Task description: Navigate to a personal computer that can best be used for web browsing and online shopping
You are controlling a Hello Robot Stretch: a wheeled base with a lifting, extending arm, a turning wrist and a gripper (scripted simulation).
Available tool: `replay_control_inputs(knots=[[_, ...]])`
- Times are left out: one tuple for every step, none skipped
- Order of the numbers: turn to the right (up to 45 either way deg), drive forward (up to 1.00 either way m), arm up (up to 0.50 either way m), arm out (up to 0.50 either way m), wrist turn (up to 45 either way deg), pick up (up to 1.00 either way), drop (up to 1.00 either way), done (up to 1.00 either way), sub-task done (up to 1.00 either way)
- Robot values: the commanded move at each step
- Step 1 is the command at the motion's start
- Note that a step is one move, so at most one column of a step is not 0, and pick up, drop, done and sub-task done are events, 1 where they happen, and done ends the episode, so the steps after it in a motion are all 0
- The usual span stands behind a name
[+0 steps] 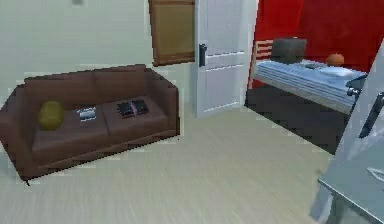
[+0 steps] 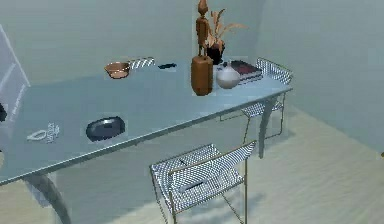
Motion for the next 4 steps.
replay_control_inputs(knots=[[0.0,1.00,0.00,0.00,0.0,0.00,0.00,0.00,0.00],[6.0,0.00,0.00,0.00,0.0,0.00,0.00,0.00,0.00],[0.0,0.20,0.00,0.00,0.0,0.00,0.00,0.00,0.00],[45.0,0.00,0.00,0.00,0.0,0.00,0.00,0.00,0.00]])
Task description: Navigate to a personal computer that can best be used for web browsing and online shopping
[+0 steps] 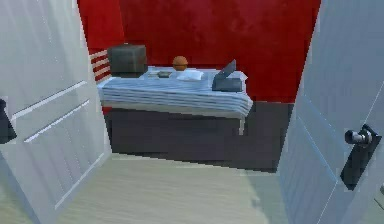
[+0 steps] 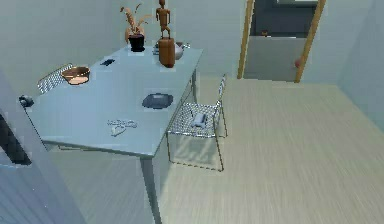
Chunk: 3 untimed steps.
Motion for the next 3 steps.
replay_control_inputs(knots=[[9.0,0.00,0.00,0.00,0.0,0.00,0.00,0.00,0.00],[0.0,1.00,0.00,0.00,0.0,0.00,0.00,0.00,0.00],[3.0,0.00,0.00,0.00,0.0,0.00,0.00,0.00,0.00]])
